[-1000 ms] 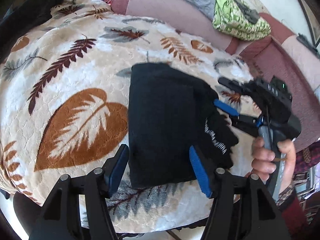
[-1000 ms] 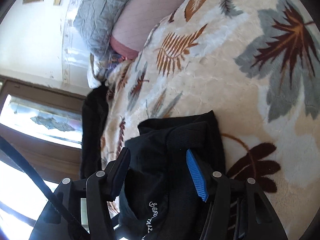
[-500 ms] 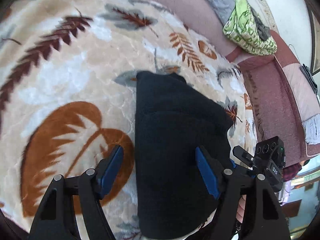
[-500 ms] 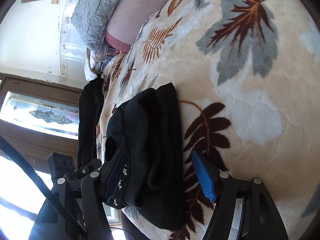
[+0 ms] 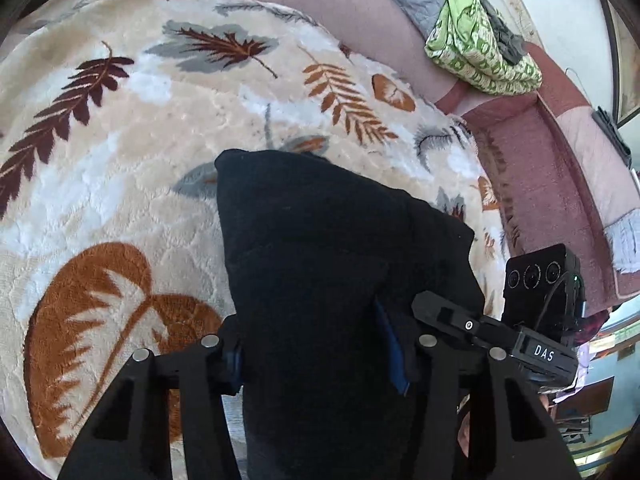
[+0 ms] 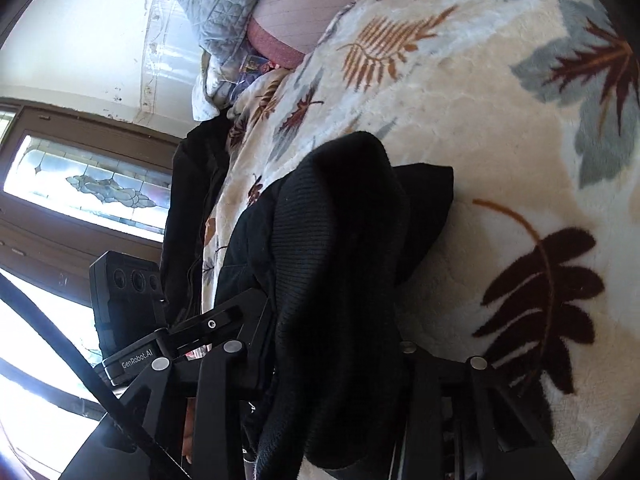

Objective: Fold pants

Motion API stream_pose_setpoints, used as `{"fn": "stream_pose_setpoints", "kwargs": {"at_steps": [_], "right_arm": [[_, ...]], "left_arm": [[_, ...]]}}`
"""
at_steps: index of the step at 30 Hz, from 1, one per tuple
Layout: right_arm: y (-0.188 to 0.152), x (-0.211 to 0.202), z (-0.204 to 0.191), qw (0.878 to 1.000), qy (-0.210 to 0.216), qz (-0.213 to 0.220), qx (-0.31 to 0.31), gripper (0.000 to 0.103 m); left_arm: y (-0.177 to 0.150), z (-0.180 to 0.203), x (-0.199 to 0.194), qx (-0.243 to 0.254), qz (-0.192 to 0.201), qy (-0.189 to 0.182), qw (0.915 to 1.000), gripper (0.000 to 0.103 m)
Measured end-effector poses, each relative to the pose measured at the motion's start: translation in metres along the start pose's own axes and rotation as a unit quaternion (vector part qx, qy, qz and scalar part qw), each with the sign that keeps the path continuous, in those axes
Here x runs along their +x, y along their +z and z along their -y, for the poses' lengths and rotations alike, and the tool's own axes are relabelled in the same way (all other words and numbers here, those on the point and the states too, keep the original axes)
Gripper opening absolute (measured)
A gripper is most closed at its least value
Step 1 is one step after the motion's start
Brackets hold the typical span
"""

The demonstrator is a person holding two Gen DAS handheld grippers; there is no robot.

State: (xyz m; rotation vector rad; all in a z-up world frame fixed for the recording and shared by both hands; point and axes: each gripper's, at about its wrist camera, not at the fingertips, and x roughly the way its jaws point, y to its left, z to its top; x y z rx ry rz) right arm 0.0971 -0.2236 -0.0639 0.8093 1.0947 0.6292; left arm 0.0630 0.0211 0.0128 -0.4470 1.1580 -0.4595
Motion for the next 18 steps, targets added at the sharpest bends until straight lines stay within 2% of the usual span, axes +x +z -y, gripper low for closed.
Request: {"fn": "stream_pose_setpoints", "kwargs": {"at_steps": [5,13,18], "right_arm": [[0.022,-0.012,-0.013,0.999,-0.003,0.026,-0.023,0.039],[0.086,-0.015,-0.012,0.996,-0.036,0.066,-0.04,0.039],[0.12,0.001,0.004,0.994,-0.077,0.068,-0.045,0.039]], "left_arm": [[0.03,0.017,0.004,0.003,0.017,-0.005,0.9998,0.052],[0.092,0.034,0.035,0.012,0.035,0.003,0.9993,0.051],[0.114,0.032,0.071,0.02,0.024,0.051,0.9982,0.052]]}}
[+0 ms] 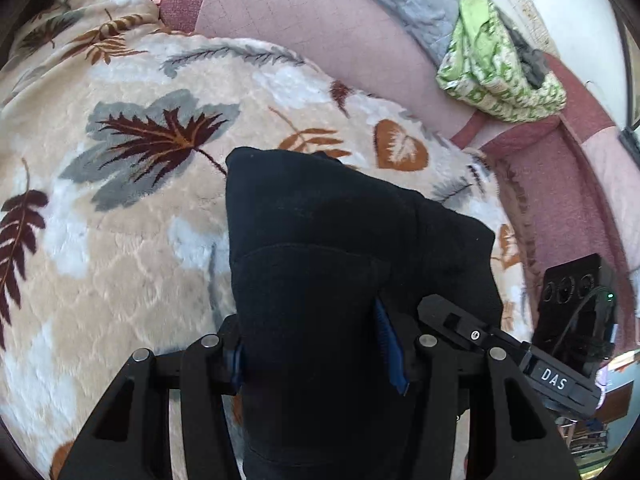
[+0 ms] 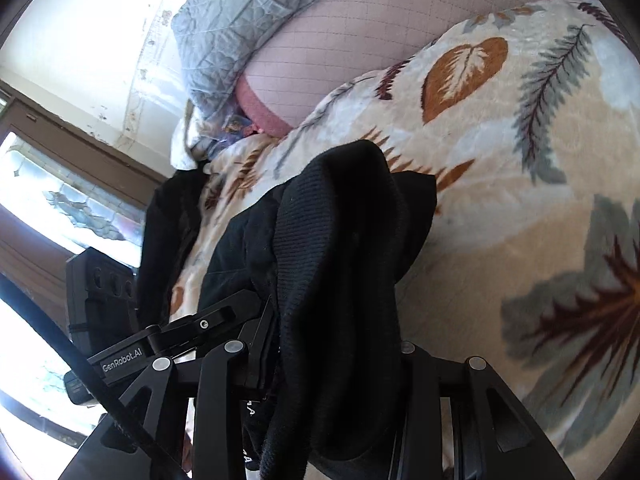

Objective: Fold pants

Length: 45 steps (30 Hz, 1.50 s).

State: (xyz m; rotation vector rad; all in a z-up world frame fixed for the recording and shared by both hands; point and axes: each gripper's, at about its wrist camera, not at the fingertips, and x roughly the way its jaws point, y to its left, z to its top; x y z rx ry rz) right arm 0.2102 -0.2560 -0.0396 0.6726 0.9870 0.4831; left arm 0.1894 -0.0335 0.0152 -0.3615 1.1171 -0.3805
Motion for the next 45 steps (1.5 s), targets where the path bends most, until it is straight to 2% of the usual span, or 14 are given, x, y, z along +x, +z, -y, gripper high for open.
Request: {"fn": "stream_pose_setpoints", "kwargs": {"at_steps": [3,5,7,10,13,17,19,21,23,27,30,31,37,45], "right_arm": [[0.005,0.019,0.012,0.999,-0.03,-0.013,-0.002,0.042],[0.005,0.028,0.023,0.998,-0.059,-0.022,0.01,0.059],[0.002,0.026,0.033,0.998,-0.058,-0.022,0.032,0.065],[0.001,0.009,0.036,0.998,-0.053,-0.008,0.035,0.065],[0.001,-0.029,0.026,0.997,-0.056,0.045,0.015,0.065],[-0.007,-0.06,0.015,0.996,0.03,0.076,0.034,0.065],[-0.015,-0.055,0.014,0.994,0.08,0.061,0.052,0.065],[-0.024,-0.041,0.019,0.991,0.106,0.038,0.078,0.065],[-0.032,-0.027,0.03,0.992,0.075,0.031,0.097,0.064],[-0.041,-0.016,0.053,0.992,0.039,0.034,0.116,0.053],[-0.045,-0.031,0.049,0.992,0.018,0.049,0.111,0.06],[-0.047,-0.038,0.046,0.993,0.006,0.054,0.1,0.067],[-0.08,-0.065,0.034,0.994,-0.011,0.064,0.084,0.068],[-0.127,-0.071,0.0,0.991,-0.108,0.072,0.02,0.068]], "left_arm": [[0.002,-0.005,0.017,0.001,-0.016,0.029,0.9995,0.059],[0.001,-0.01,0.014,-0.004,-0.022,0.023,0.9995,0.061],[-0.002,-0.011,0.001,-0.004,-0.017,0.012,0.9998,0.061],[-0.01,-0.012,-0.028,0.002,0.003,0.02,0.9998,0.062],[-0.022,-0.011,-0.055,0.005,0.027,0.016,0.9995,0.062],[-0.047,0.0,-0.063,0.026,0.031,0.001,0.9992,0.063],[-0.059,0.004,-0.049,0.034,0.01,0.003,0.9994,0.063],[-0.067,0.005,-0.034,0.034,0.007,0.033,0.9989,0.064],[-0.07,0.001,-0.025,0.033,0.001,0.05,0.9982,0.067],[-0.069,-0.015,-0.022,-0.018,-0.025,0.019,0.9993,0.07],[-0.075,-0.014,-0.036,-0.014,-0.014,0.032,0.9993,0.071],[-0.079,-0.013,-0.043,-0.013,-0.009,0.04,0.9991,0.071],[-0.109,-0.002,-0.081,0.009,0.029,0.088,0.9957,0.074],[-0.15,-0.006,-0.115,-0.005,0.07,0.142,0.9873,0.078]]}}
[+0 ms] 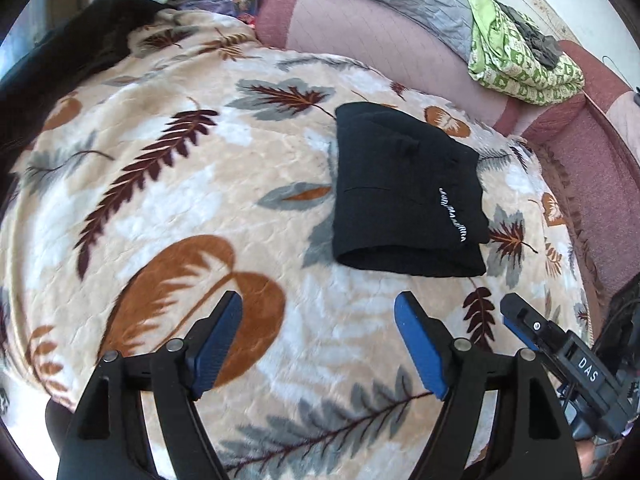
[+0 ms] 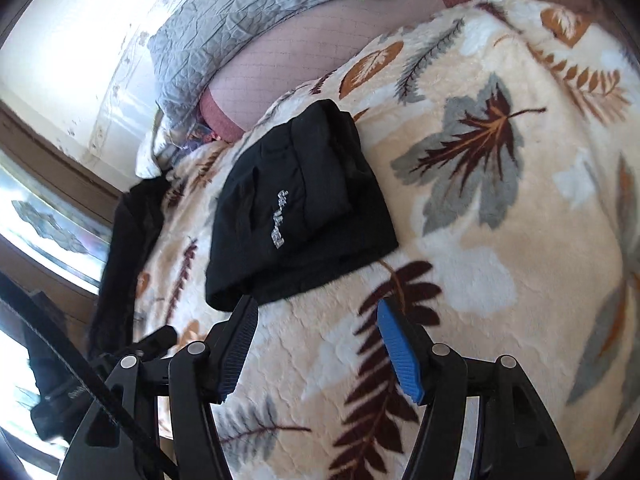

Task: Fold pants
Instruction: 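Release the bundle and raise both grippers away from it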

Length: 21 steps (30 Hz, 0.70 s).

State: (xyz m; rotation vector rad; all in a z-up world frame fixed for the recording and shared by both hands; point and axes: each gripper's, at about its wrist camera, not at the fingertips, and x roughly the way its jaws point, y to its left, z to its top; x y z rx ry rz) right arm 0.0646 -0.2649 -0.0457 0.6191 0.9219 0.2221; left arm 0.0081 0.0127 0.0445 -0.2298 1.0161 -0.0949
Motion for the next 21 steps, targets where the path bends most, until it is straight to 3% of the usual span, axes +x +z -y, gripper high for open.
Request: {"fn": "stream_pose_setpoints", "kwargs": {"at_steps": [6,9,11,14,17,19,21], "right_arm": [[-0.021,-0.019,-0.021,0.995,-0.076,0.031,-0.061,0.07],[-0.027,-0.027,-0.027,0.991,-0.098,0.042,-0.078,0.071],[-0.029,-0.03,-0.031,0.989,-0.108,0.048,-0.087,0.072],[-0.033,-0.039,-0.037,0.986,-0.117,0.06,-0.103,0.073],[-0.037,-0.049,-0.045,0.982,-0.123,0.08,-0.119,0.074],[-0.04,-0.056,-0.051,0.979,-0.127,0.095,-0.129,0.074],[-0.041,-0.061,-0.056,0.976,-0.13,0.107,-0.138,0.076]], "left_arm": [[-0.017,0.001,-0.03,0.014,0.056,0.032,0.9978,0.078],[-0.021,0.004,-0.055,0.018,0.111,0.046,0.9927,0.078],[-0.023,0.006,-0.072,0.017,0.156,0.063,0.9856,0.087],[-0.03,0.008,-0.106,0.016,0.249,0.101,0.963,0.102],[-0.042,0.015,-0.143,0.016,0.357,0.136,0.924,0.103],[-0.047,0.021,-0.163,0.029,0.405,0.146,0.902,0.103],[-0.05,0.026,-0.173,0.042,0.414,0.149,0.8973,0.103]]}}
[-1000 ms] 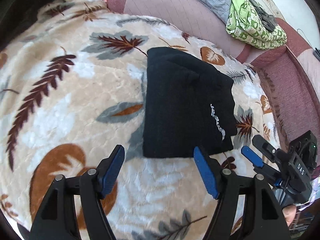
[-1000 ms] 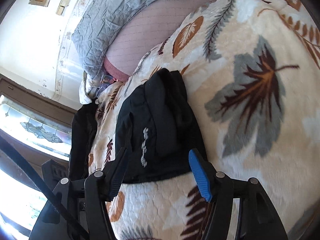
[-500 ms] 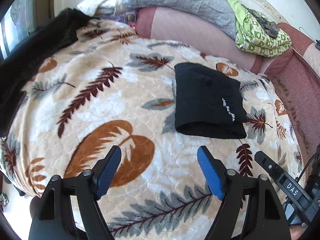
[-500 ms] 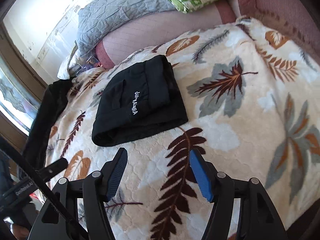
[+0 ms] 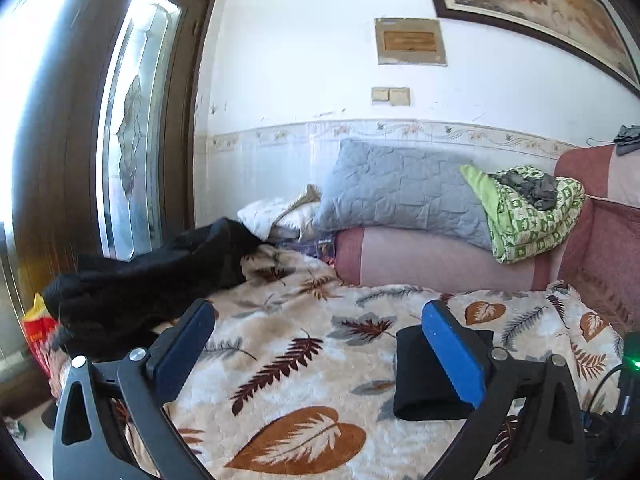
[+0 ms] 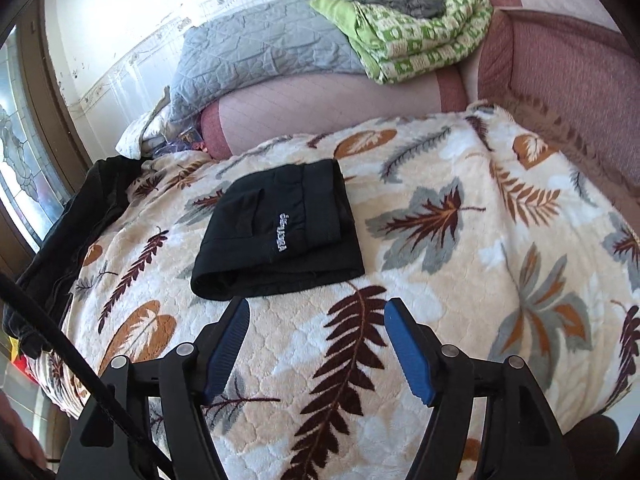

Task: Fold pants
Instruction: 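Release the bundle and raise both grippers away from it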

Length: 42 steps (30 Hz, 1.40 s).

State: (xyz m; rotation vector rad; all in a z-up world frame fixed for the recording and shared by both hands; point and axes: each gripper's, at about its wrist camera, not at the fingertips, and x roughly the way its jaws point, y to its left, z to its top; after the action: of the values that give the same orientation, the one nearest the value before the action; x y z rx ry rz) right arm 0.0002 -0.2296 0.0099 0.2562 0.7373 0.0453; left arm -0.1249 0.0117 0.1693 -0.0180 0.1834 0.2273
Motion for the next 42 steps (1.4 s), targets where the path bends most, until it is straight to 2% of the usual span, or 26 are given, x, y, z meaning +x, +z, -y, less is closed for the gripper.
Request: {"fn": "stream_pose_setpoints", "kwargs": {"at_steps": [1,3,5,8,12,15,19,22,42], "right_arm": [[0.0,-0.002,-0.001,1.0,0.0,0.004,-0.002,0.077],[0.001,-0.003,-0.003,1.0,-0.001,0.007,-0.007,0.077],[0.0,-0.003,-0.005,1.0,-0.001,0.006,-0.01,0.078],[-0.002,0.0,-0.005,1.0,-0.001,0.0,-0.013,0.078],[-0.005,0.005,0.0,1.0,-0.008,-0.01,-0.006,0.078],[-0.007,0.01,0.006,1.0,-0.011,-0.017,0.003,0.078],[-0.009,0.015,0.006,1.0,-0.014,-0.025,0.003,0.079],[-0.01,0.018,0.003,0.999,-0.013,-0.03,-0.005,0.079],[-0.015,0.033,0.002,0.998,-0.014,-0.057,-0.008,0.081]], "left_arm": [[0.002,0.003,-0.001,0.011,-0.005,-0.003,0.9999,0.103],[0.003,0.012,0.004,0.032,-0.032,-0.044,0.998,0.103],[-0.005,0.022,0.01,0.04,-0.064,-0.069,0.9947,0.103],[-0.023,0.034,0.027,0.06,-0.12,-0.071,0.9884,0.103],[-0.048,0.039,0.056,0.057,-0.211,-0.078,0.9727,0.103],[-0.062,0.04,0.067,0.054,-0.254,-0.08,0.9624,0.103],[-0.073,0.042,0.072,0.056,-0.291,-0.085,0.9514,0.103],[-0.08,0.043,0.076,0.058,-0.312,-0.09,0.9441,0.103],[-0.105,0.045,0.098,0.051,-0.372,-0.106,0.9209,0.103]]}}
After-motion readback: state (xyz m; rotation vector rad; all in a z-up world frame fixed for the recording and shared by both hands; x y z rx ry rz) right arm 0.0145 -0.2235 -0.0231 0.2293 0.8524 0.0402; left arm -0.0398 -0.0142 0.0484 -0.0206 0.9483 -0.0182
